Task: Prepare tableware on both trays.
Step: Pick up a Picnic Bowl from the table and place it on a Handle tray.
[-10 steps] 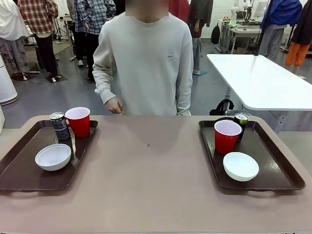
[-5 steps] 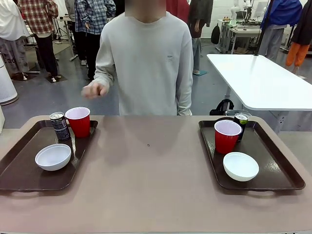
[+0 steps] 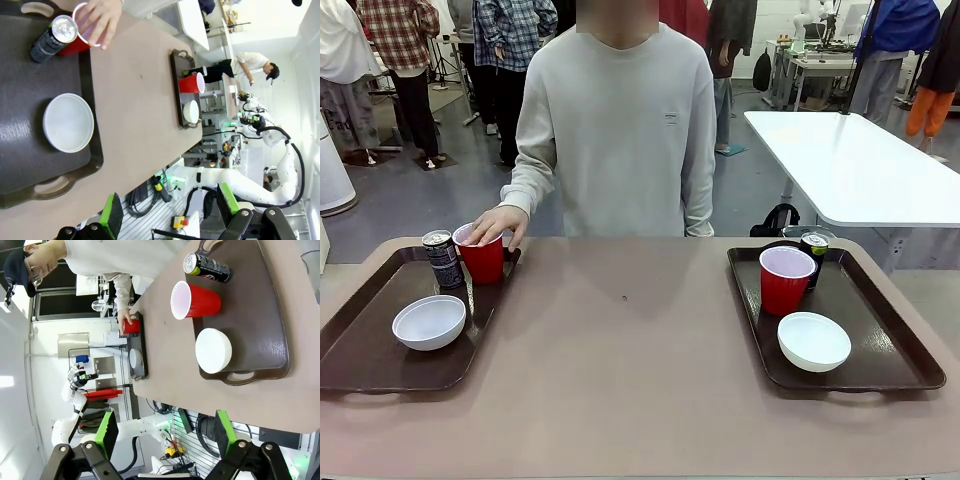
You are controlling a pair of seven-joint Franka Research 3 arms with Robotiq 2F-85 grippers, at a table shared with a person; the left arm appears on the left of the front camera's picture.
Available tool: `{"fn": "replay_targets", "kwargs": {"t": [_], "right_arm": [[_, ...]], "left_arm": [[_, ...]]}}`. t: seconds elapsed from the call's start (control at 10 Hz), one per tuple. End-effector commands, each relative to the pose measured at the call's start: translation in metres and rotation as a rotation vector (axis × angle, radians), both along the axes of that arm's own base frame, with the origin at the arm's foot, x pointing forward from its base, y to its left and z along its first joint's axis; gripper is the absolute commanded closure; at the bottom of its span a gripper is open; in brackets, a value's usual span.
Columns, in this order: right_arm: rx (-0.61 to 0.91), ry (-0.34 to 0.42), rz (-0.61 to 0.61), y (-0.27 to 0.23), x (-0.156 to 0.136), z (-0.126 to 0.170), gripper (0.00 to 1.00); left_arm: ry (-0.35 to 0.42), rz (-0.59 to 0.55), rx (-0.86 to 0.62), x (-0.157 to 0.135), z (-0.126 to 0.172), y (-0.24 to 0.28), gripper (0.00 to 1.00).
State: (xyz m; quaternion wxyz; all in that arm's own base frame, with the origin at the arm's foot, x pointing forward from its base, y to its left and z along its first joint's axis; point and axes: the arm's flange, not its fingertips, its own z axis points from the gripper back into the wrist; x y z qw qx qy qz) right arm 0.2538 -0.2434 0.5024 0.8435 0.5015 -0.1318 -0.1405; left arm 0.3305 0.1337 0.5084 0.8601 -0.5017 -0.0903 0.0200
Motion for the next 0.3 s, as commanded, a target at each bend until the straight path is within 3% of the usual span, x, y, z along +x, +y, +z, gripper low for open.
{"fn": "replay_targets", "kwargs": {"t": [0.0, 0.2], "right_arm": [[0.003, -0.009, 0.017, -0.0015, -0.0005, -0.0002, 0.0], [0.003, -0.009, 0.017, -0.0015, -0.0005, -0.0002, 0.0]], "left_arm": [[-0.024, -0.007, -0.018, -0.0023, -0.0003, -0.0002, 0.0], [-0.024, -0.007, -0.018, -0.0023, -0.0003, -0.0002, 0.0]]}}
